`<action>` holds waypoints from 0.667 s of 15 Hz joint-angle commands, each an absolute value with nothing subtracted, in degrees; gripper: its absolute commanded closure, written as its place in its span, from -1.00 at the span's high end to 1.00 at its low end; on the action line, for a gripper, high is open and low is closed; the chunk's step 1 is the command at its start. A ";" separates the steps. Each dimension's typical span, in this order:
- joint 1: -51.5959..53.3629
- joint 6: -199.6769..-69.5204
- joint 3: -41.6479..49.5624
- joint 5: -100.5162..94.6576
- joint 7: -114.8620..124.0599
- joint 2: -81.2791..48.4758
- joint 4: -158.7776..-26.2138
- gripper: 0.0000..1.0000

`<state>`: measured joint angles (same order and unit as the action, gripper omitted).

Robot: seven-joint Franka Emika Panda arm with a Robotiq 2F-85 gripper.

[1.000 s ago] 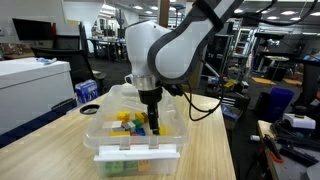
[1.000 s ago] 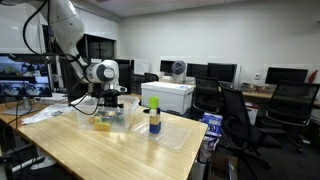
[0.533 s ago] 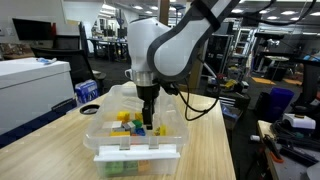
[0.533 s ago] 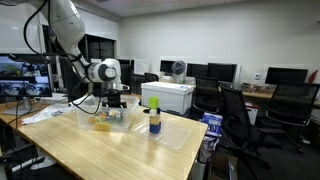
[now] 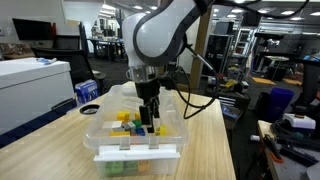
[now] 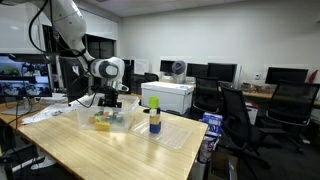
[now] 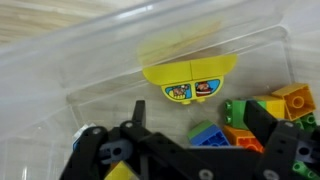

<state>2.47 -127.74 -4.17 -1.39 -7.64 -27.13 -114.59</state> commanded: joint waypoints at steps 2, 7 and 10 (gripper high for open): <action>2.71 -121.60 -3.86 -2.10 -7.67 -28.47 -113.08 1.00; 1.83 -121.38 -5.15 -3.31 -15.29 -30.31 -114.32 1.00; 3.01 -122.43 -4.36 -8.71 -18.22 -31.01 -114.82 1.00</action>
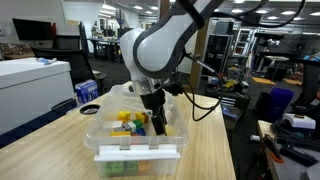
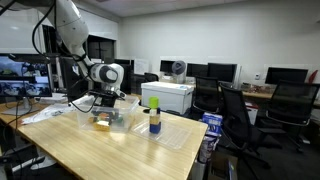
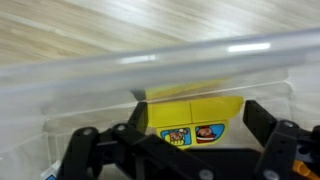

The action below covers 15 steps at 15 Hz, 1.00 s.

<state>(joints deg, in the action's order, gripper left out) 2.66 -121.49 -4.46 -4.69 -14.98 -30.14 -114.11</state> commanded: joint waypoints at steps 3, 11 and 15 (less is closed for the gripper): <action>4.05 -123.94 -3.81 -13.95 -17.24 -31.53 -115.13 1.00; 5.47 -133.67 -2.46 -20.75 -12.27 -31.71 -115.88 0.09; 5.77 -140.05 -1.56 -20.36 -9.25 -32.43 -116.18 -0.53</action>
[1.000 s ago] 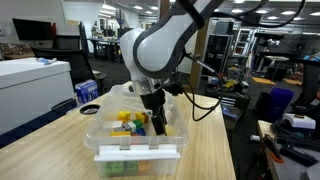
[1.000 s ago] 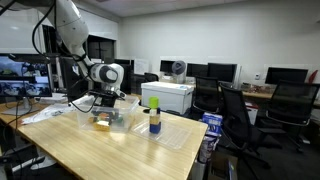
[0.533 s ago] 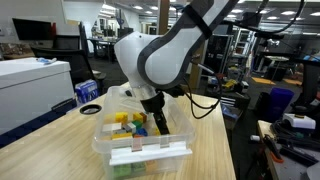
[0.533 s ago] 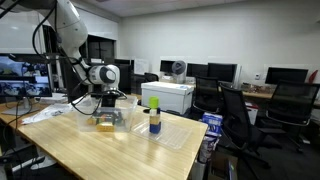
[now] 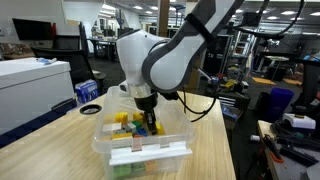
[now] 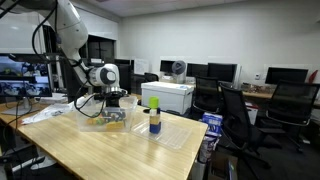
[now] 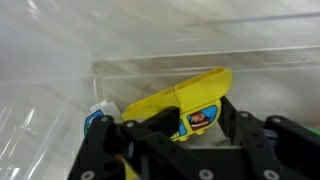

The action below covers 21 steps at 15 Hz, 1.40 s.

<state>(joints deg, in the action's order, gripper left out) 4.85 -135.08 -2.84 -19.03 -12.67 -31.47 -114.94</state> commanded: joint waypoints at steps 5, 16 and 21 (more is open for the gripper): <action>5.41 -138.30 -3.20 -17.14 -10.44 -33.00 -115.59 -1.00; 11.29 -143.45 0.05 -19.98 1.80 -27.04 -117.37 0.56; 16.18 -142.78 4.80 -22.64 20.04 -24.95 -116.65 1.00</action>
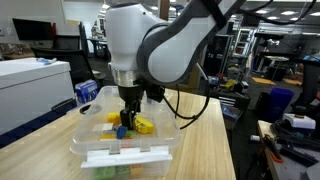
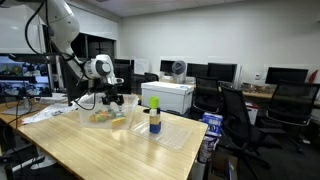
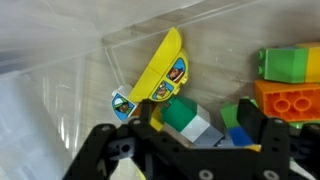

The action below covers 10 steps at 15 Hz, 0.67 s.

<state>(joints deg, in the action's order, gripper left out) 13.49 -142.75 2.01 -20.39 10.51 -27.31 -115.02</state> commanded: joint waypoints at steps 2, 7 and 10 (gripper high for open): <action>18.02 -141.39 7.07 -24.34 27.64 -25.44 -116.11 1.00; 16.98 -133.41 8.19 -22.09 36.83 -27.95 -115.31 1.00; 15.06 -132.23 7.72 -20.70 38.14 -29.48 -115.11 1.00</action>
<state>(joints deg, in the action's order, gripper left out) 16.70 -133.30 8.25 -22.26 36.23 -28.54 -115.05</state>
